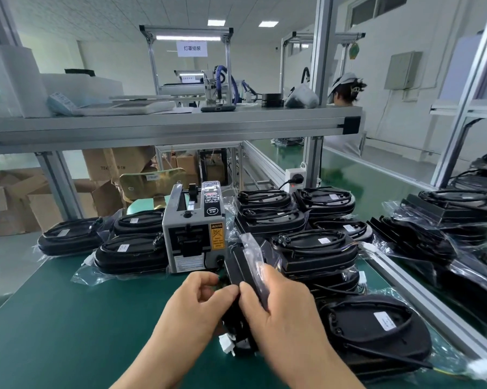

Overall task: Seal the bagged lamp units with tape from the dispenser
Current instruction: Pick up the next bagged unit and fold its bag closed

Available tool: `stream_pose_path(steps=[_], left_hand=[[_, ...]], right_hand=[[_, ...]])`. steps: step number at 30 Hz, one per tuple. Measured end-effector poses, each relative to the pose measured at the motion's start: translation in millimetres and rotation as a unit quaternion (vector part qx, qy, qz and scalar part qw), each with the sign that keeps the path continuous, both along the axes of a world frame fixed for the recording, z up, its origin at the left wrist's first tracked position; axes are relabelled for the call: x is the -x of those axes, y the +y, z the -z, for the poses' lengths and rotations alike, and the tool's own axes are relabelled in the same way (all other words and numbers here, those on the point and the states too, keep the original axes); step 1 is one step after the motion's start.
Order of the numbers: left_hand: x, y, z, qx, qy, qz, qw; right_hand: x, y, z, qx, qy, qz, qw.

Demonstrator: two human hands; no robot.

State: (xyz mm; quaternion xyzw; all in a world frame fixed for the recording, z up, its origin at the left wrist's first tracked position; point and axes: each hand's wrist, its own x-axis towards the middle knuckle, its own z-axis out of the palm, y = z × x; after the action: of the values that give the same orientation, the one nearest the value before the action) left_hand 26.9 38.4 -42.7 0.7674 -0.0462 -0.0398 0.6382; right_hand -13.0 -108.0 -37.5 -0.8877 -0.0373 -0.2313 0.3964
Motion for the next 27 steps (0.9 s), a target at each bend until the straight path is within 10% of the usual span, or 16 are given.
stream_pose_path(steps=[8,27], left_hand=[[1.2,18.6,29.4,-0.050,-0.078,0.035,0.995],[26.9,29.1,77.8,-0.045,-0.127,0.039,0.990]], right_hand=[[2.1,7.2,48.3,-0.282,0.023,-0.115,0.952],[31.9,24.4,41.8,-0.353,0.069,-0.032,0.933]])
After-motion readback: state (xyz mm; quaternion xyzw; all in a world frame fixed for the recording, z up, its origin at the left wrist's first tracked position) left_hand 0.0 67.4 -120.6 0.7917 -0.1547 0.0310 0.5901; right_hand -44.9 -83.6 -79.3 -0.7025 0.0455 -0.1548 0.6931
